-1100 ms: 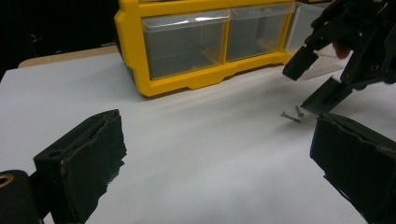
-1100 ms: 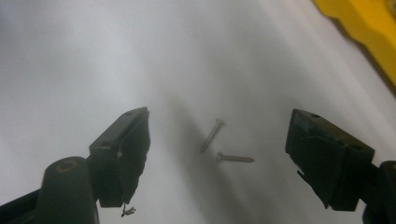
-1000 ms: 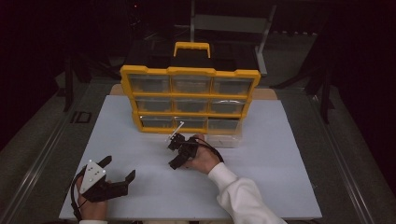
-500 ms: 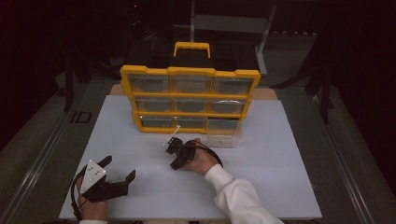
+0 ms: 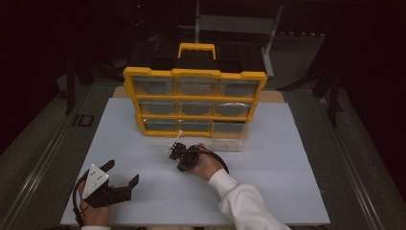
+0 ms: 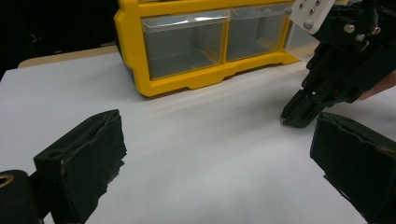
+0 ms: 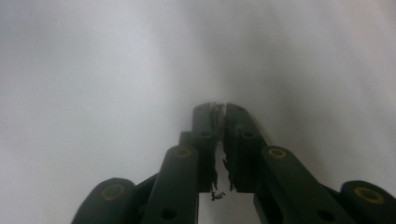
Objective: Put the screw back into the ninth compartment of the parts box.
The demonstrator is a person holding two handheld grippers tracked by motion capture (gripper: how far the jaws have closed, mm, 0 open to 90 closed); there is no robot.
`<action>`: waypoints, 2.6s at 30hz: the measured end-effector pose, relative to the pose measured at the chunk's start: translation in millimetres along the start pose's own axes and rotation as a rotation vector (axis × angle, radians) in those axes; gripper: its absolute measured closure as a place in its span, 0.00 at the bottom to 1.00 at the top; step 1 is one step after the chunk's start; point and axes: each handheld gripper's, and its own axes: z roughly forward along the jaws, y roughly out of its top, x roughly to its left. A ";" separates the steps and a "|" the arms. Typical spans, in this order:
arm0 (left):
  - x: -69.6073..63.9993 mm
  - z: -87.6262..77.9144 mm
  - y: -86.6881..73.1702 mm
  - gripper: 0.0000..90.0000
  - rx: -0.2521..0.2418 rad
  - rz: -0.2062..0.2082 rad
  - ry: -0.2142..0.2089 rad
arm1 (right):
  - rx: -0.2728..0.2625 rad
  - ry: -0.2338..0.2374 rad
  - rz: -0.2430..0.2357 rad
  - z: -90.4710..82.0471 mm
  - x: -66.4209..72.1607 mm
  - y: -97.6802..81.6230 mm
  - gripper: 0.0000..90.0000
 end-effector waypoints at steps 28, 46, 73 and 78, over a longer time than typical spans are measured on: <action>0.3 -0.3 0.0 0.04 -0.001 0.000 0.000 | 0.022 0.032 -0.002 -1.5 -2.5 2.2 0.98; 0.3 -0.2 0.0 0.04 0.000 0.000 0.000 | 0.014 0.014 -0.015 -13.4 -3.5 3.0 0.98; 0.5 0.1 -0.2 0.04 0.003 0.000 0.001 | 0.018 0.001 -0.050 -36.0 -7.7 4.3 0.98; 0.6 -0.1 -0.2 0.04 0.002 0.000 0.001 | 0.021 -0.004 -0.057 -38.8 -8.0 4.4 0.98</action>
